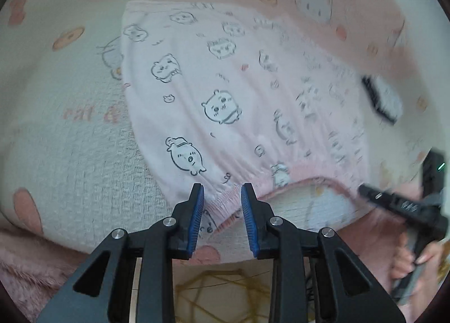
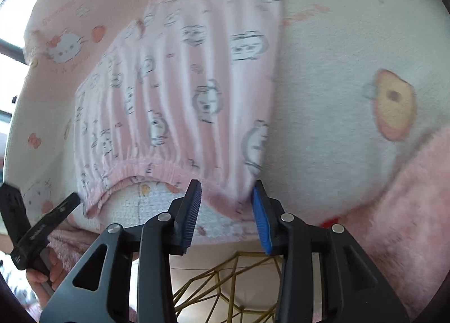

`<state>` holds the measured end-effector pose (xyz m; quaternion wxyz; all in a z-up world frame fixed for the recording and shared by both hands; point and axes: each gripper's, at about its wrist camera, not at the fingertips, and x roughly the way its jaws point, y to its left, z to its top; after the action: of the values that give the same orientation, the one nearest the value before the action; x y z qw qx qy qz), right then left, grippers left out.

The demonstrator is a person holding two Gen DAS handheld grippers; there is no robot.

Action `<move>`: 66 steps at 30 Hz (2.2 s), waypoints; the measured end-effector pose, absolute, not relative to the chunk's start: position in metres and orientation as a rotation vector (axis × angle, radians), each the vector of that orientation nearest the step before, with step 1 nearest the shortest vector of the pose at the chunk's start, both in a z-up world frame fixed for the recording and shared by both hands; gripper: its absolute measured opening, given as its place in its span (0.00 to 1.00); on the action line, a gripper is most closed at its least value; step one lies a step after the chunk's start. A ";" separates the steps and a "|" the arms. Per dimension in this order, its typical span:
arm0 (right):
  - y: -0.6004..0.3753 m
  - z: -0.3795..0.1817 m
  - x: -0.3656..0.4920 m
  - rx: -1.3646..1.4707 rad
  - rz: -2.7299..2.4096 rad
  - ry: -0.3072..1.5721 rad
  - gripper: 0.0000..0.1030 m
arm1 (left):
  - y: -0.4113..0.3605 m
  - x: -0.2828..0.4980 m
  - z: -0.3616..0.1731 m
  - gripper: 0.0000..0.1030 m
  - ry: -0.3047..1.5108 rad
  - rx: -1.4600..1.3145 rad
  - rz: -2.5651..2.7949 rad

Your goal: Fold clothes

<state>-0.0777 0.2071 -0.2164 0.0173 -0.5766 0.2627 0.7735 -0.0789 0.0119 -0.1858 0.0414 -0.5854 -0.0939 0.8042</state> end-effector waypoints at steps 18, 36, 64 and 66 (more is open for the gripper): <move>0.200 -0.218 -0.129 -1.794 2.330 0.906 0.09 | -0.025 -0.069 -0.163 0.29 -0.570 -1.663 2.534; 0.142 -0.204 -0.130 -2.134 2.665 0.401 0.22 | 0.007 -0.087 -0.183 0.31 -0.594 -1.689 2.358; 0.170 -0.214 -0.066 -1.979 2.483 0.464 0.39 | 0.117 -0.178 -0.201 0.15 -0.360 -1.831 2.076; 0.168 -0.219 -0.068 -1.982 2.466 0.479 0.39 | 0.121 -0.177 -0.201 0.15 -0.348 -1.825 2.072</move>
<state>-0.0682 0.1675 -0.2192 -0.0294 -0.6192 0.1496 0.7703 -0.1774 0.1214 -0.2006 0.1783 -0.6453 -0.1231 0.7326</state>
